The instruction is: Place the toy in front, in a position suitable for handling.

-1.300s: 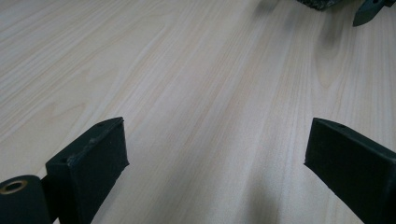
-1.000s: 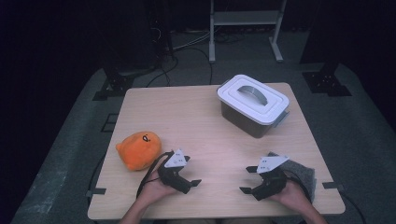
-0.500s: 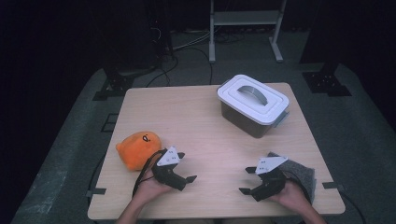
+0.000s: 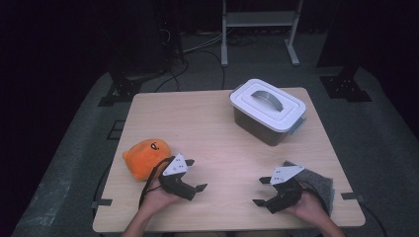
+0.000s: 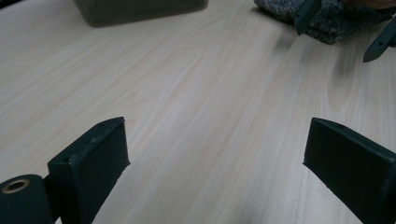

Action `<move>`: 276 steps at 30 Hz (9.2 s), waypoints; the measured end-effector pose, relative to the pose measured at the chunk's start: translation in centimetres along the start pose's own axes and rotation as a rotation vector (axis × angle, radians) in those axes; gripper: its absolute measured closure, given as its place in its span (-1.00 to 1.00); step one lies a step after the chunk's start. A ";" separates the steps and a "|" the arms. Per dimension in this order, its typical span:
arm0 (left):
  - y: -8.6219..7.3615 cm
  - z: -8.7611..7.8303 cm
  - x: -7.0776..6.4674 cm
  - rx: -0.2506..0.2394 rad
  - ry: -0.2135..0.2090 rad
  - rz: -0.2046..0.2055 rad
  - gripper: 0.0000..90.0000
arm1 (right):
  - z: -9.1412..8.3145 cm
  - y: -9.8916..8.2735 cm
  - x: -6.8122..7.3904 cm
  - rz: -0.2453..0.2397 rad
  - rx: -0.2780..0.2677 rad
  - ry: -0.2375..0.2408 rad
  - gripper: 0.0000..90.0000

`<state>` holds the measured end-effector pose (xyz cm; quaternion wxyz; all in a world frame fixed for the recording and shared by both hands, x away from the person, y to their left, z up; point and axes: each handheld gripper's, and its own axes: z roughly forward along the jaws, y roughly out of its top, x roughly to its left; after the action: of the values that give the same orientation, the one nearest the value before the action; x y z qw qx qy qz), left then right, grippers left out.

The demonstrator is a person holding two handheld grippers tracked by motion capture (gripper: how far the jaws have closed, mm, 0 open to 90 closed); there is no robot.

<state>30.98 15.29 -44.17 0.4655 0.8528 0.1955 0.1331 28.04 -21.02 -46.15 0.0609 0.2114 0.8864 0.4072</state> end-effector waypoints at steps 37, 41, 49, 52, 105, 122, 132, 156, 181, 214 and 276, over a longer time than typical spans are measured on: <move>-1.5 -12.0 6.8 -0.221 0.317 -0.116 -0.82 | 0.1 0.0 0.0 -0.001 0.004 0.009 -0.55; -2.1 -12.5 7.3 -0.233 0.336 -0.134 -0.82 | 0.2 0.0 0.0 -0.002 0.005 0.011 -0.55; -2.9 -12.6 7.9 -0.218 0.359 -0.173 -0.82 | 0.2 0.0 0.0 -0.001 0.004 0.014 -0.55; -3.1 -12.4 7.9 -0.209 0.361 -0.177 -0.81 | 0.2 0.0 0.0 0.000 0.005 0.014 -0.55; -5.0 -10.2 8.5 -0.025 0.413 -0.133 0.47 | 0.0 0.0 0.2 -0.017 0.005 0.015 -0.53; -4.2 -11.8 8.3 -0.124 0.391 -0.174 0.53 | -0.6 0.0 -0.1 -0.004 -0.031 0.010 -0.52; -0.2 -9.5 5.1 -0.162 0.228 -0.079 0.53 | -1.1 -0.2 -0.4 0.003 -0.045 -0.001 -0.51; 3.7 -3.1 0.7 -0.143 0.027 0.033 0.52 | -3.6 -1.1 -1.8 0.041 -0.099 -0.050 -0.49; 4.0 1.9 -3.4 -0.090 -0.098 0.135 0.51 | -6.1 -4.5 -4.6 0.079 0.008 -0.100 -0.12; 3.0 -0.6 -2.7 -0.092 -0.062 0.089 -0.32 | -4.8 -5.5 -4.7 0.085 0.092 -0.156 -0.13; 2.0 2.3 -1.2 -0.108 -0.197 0.043 -0.18 | -0.2 3.7 -1.4 -0.010 -0.147 0.078 0.70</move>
<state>31.24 12.07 -43.79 0.5248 0.8394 0.1232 0.0690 30.41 -19.59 -43.35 0.0439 0.1860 0.8569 0.4788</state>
